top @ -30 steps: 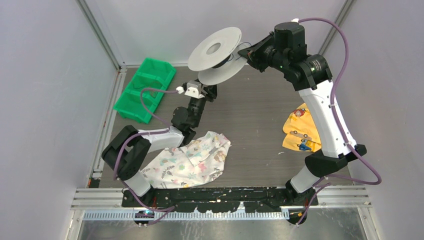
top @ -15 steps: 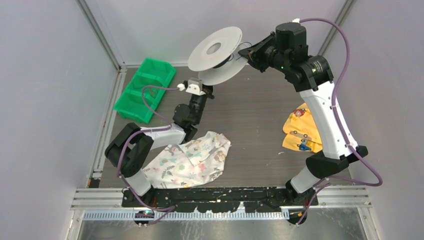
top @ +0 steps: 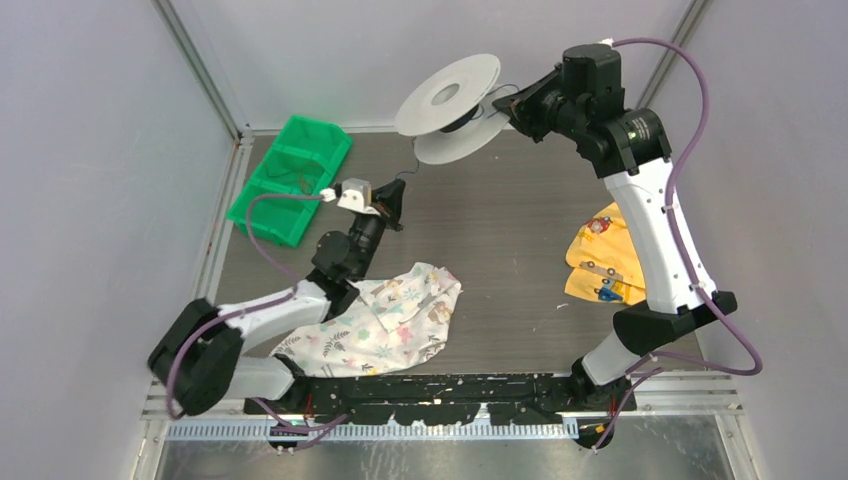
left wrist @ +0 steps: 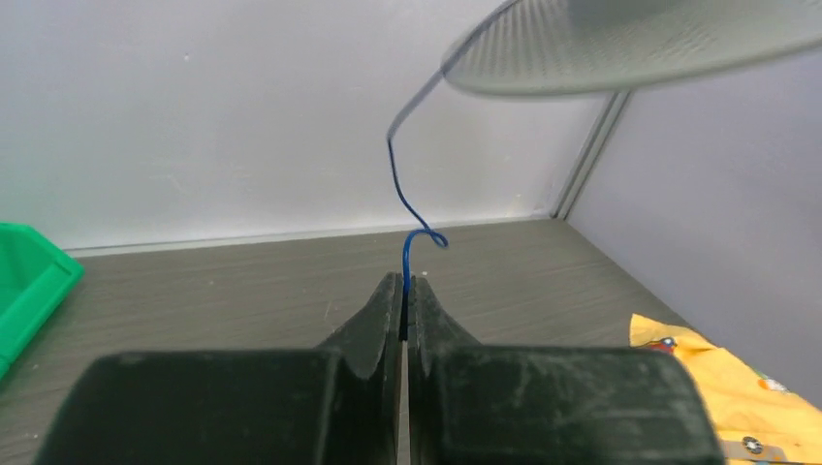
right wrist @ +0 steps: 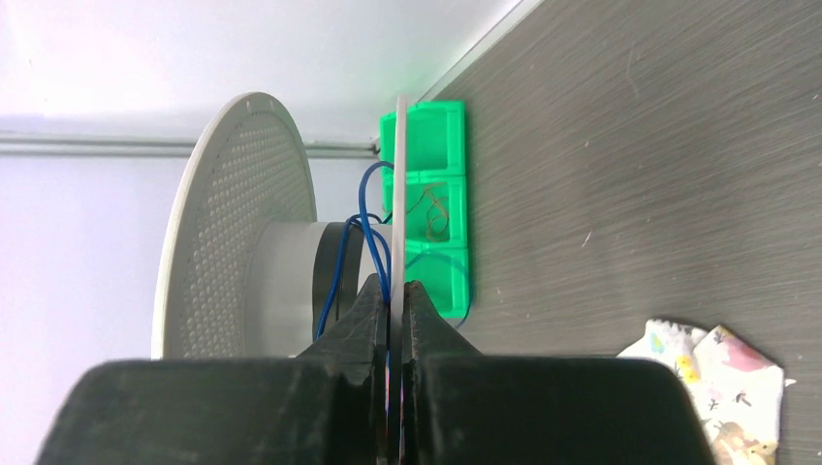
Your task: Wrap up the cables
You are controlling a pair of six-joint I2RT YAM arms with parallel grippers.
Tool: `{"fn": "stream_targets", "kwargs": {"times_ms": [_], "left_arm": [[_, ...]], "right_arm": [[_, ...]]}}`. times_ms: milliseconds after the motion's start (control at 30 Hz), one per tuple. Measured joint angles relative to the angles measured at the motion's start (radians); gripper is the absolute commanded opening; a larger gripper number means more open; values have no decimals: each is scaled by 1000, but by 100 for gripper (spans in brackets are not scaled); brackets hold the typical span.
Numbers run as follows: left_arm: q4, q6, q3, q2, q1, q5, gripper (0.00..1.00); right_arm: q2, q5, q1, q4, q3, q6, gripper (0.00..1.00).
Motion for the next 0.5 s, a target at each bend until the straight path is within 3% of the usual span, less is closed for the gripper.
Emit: {"fn": "stream_targets", "kwargs": {"times_ms": [267, 500], "left_arm": [[-555, -100, 16, -433, 0, 79, 0], [-987, -106, 150, -586, 0, 237, 0]], "right_arm": [[17, -14, -54, -20, 0, -74, 1], [70, -26, -53, -57, 0, -136, 1]]}}
